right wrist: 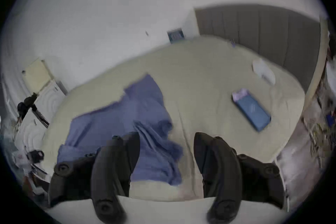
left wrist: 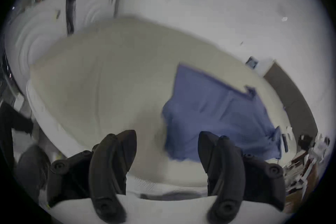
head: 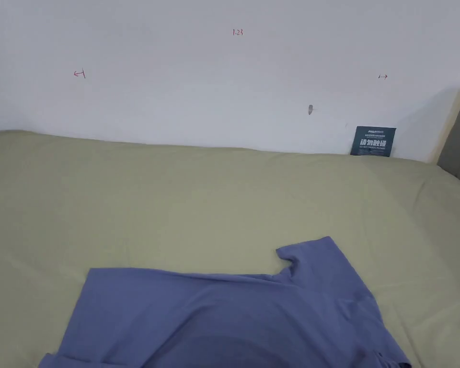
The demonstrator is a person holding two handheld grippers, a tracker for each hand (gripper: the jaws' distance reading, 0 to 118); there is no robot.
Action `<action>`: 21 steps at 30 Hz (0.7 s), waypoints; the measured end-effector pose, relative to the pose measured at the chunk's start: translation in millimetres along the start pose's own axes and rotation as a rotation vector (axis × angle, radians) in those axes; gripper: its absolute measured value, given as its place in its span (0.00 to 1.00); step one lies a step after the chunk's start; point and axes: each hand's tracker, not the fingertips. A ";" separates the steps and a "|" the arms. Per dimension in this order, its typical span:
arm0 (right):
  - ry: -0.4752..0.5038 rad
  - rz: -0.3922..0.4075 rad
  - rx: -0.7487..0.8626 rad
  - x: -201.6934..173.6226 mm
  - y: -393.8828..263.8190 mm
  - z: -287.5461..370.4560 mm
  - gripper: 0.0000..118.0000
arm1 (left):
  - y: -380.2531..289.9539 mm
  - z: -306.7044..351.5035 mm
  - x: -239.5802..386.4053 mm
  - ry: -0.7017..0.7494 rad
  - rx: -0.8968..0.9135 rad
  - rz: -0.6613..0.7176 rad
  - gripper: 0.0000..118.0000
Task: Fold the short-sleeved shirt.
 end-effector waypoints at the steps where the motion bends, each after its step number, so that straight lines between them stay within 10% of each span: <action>1: 0.027 0.056 0.074 -10.7 7.7 8.3 0.56 | 3.3 15.7 14.3 -0.028 0.072 -0.034 0.66; 4: 0.074 0.197 0.252 -42.9 18.0 38.5 0.49 | 6.1 41.5 38.7 -0.019 0.265 -0.144 0.65; 7: 0.076 0.326 0.361 -76.5 17.7 62.0 0.00 | 3.3 66.0 69.8 -0.021 0.438 -0.209 0.55; 10: 0.074 0.402 0.443 -99.9 4.0 76.3 0.00 | -10.1 78.4 91.3 -0.072 0.588 -0.220 0.00; 21: 0.142 0.432 0.369 -125.1 -9.5 57.0 0.00 | 30.3 22.6 104.2 -0.064 0.345 -0.215 0.00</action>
